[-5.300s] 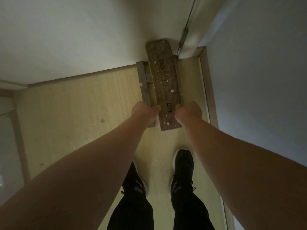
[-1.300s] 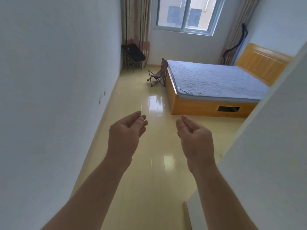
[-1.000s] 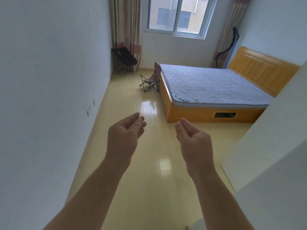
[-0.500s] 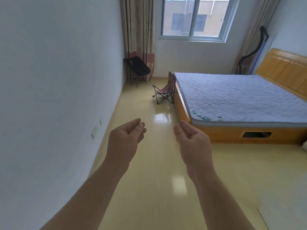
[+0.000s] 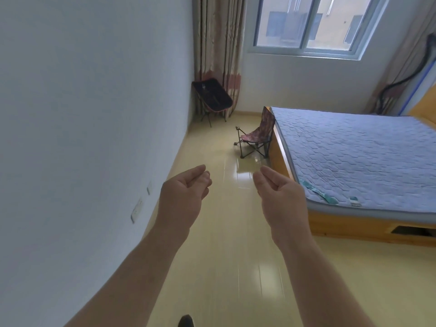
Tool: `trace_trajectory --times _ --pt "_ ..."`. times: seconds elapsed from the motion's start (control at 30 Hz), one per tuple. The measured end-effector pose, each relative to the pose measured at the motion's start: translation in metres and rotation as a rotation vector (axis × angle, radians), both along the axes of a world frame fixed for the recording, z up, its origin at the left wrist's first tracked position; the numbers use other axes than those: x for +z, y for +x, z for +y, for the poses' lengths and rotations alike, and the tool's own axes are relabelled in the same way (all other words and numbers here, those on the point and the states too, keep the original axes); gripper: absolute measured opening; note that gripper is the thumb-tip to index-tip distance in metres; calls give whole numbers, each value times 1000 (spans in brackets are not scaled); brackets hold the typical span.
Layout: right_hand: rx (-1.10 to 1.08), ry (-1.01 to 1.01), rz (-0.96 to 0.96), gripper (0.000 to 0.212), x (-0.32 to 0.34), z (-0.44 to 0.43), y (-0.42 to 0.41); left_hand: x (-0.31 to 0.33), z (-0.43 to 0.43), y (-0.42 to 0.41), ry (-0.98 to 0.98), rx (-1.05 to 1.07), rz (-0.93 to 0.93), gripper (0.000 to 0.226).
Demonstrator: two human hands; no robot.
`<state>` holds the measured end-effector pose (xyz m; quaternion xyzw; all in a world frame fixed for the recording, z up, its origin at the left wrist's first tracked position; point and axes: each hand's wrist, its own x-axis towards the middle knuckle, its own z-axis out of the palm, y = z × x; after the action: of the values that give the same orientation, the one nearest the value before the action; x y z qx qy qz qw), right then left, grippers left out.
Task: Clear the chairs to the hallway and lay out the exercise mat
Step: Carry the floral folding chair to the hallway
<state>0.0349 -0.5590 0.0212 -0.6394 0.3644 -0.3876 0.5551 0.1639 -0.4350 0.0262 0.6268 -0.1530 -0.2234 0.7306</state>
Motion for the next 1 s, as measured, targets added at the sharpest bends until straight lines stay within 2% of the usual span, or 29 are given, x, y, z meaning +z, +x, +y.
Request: trace_trajectory --times 0.27,0.63,0.73,0.77,0.9,1.0 --pt "-48 -48 42 48 7 -114 166 10 -127 184 7 -78 -36 22" --pt "-114 -2 4 49 -17 -283 327 -4 -304 343 30 -124 -17 21" --pt "-109 -8 -2 39 -23 -353 382 -9 -370 393 38 -123 -41 23" --pt "-101 -5 -16 36 -22 -386 406 -6 -401 416 45 -117 -42 23" --pt "-63 -14 9 47 -6 -468 471 12 -478 479 37 -89 -49 20" --pt "-49 -1 23 41 10 -517 517 22 -526 523 21 -65 -31 17"
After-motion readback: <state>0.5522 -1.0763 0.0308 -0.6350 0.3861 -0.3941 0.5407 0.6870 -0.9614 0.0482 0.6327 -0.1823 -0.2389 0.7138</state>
